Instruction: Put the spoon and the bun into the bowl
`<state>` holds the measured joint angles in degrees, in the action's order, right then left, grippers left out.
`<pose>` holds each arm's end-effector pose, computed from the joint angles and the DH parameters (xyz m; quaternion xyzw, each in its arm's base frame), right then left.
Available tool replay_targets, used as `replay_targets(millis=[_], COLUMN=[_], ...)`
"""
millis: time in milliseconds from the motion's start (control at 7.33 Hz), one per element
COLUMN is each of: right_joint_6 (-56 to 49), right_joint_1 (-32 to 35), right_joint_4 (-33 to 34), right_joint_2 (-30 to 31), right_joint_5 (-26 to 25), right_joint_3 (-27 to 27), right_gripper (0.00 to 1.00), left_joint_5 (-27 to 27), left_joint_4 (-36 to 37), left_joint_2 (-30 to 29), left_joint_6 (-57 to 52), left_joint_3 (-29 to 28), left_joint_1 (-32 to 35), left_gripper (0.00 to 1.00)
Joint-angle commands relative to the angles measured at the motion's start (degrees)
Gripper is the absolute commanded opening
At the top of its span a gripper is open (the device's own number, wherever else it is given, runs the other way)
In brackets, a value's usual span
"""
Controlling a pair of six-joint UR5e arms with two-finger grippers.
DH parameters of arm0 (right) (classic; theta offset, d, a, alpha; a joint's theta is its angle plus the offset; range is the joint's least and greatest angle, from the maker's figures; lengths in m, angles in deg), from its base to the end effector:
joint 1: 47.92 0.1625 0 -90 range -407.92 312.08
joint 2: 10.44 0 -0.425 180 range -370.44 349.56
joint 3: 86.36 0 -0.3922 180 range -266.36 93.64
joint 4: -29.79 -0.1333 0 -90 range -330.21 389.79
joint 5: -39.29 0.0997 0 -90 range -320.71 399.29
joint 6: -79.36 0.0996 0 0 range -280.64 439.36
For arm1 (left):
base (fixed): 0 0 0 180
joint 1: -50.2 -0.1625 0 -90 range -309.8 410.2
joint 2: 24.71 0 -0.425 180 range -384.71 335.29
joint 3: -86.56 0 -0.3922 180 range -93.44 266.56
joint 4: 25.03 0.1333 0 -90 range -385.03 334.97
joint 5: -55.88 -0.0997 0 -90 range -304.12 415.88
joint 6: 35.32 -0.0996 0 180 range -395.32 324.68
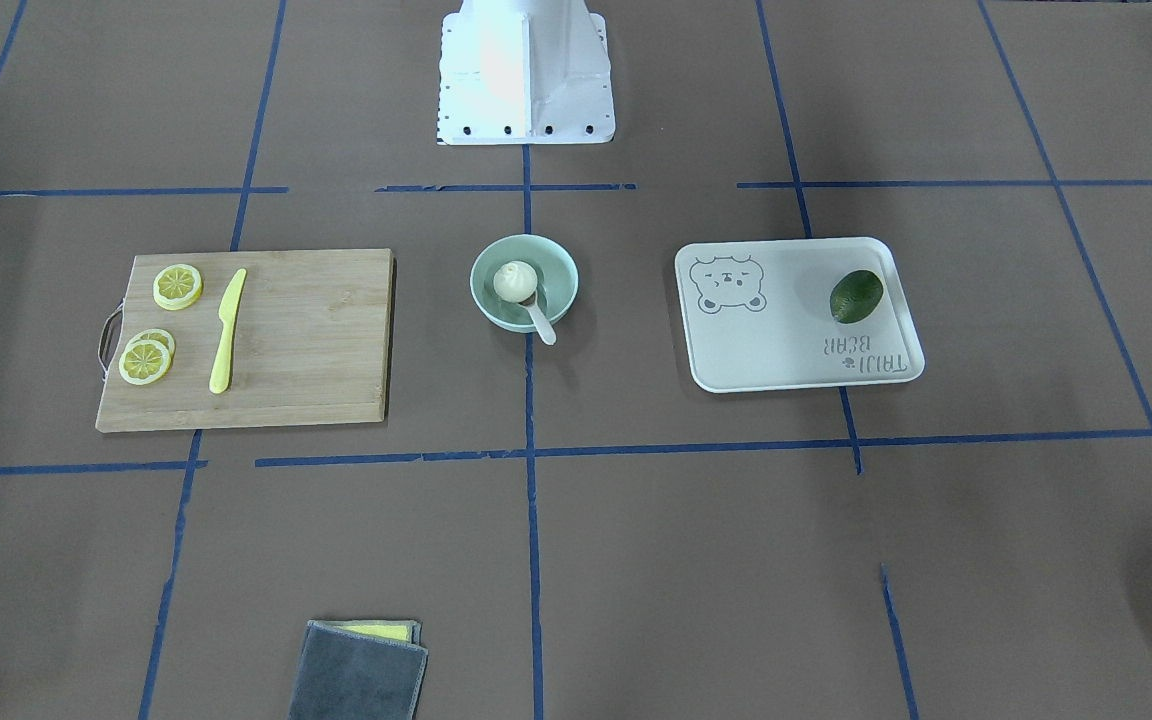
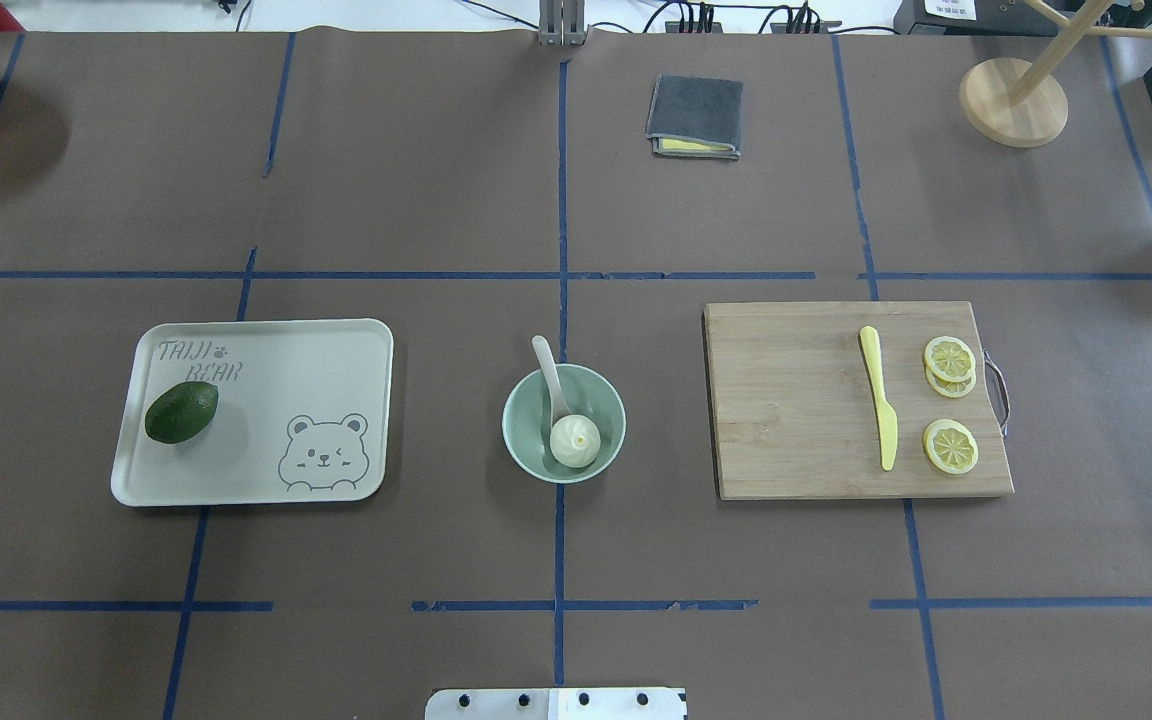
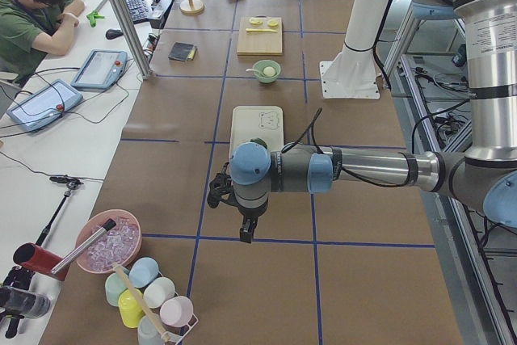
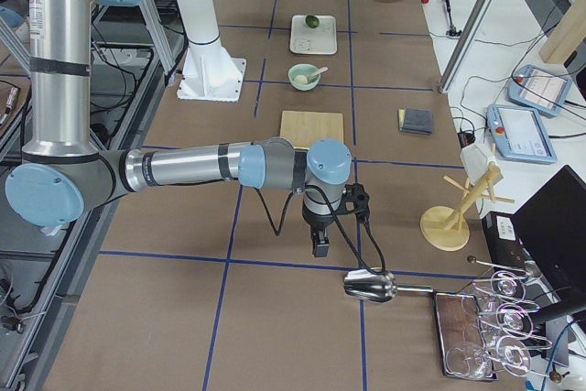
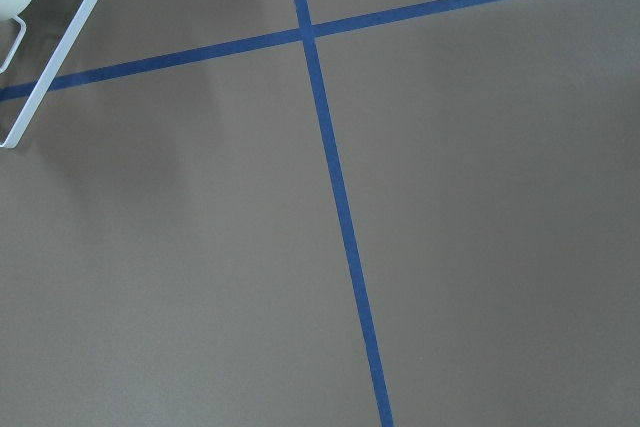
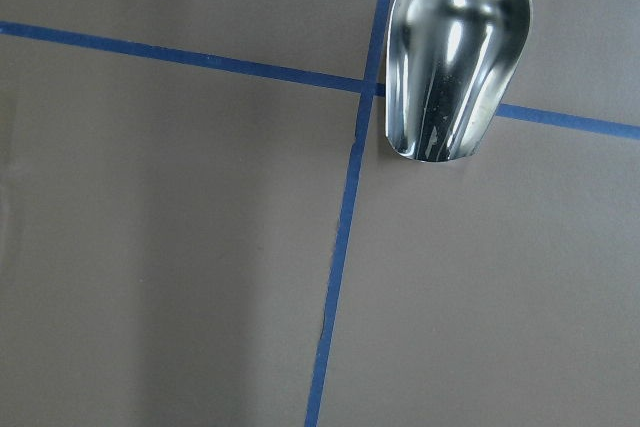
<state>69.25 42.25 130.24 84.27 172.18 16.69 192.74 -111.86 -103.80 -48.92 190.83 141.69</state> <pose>0.0668 -0.4499 0.6058 0.0157 -0.3656 -0.0739 0.9277 -0.0713 -0.4093 0.6246 0.0537 0.3940 0.0974 0.9124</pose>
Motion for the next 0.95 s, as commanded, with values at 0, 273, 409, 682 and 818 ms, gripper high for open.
replay_targets(millis=[0, 273, 409, 682, 818], right_joint_6=[0.00, 0.00, 0.00, 0.00, 0.00], right_joint_1=[0.00, 0.00, 0.00, 0.00, 0.00], right_joint_4=[0.00, 0.00, 0.00, 0.00, 0.00], right_joint_2=[0.13, 0.13, 0.13, 0.22, 0.31], right_joint_5=[0.00, 0.00, 0.00, 0.00, 0.00], right_joint_3=[-0.04, 0.04, 0.05, 0.05, 0.05], right_gripper=[1.00, 1.00, 1.00, 1.00, 1.00], left_joint_5=[-0.01, -0.01, -0.01, -0.01, -0.01], left_joint_4=[-1.24, -1.24, -1.50, -2.90, -2.91], left_joint_2=[-0.10, -0.10, -0.19, -0.10, -0.10], left_joint_6=[-0.02, -0.02, -0.02, 0.07, 0.07], left_joint_3=[-0.38, -0.38, -0.38, -0.74, -0.56], left_joint_1=[0.00, 0.00, 0.00, 0.00, 0.00], left_gripper=[1.00, 1.00, 1.00, 1.00, 1.00])
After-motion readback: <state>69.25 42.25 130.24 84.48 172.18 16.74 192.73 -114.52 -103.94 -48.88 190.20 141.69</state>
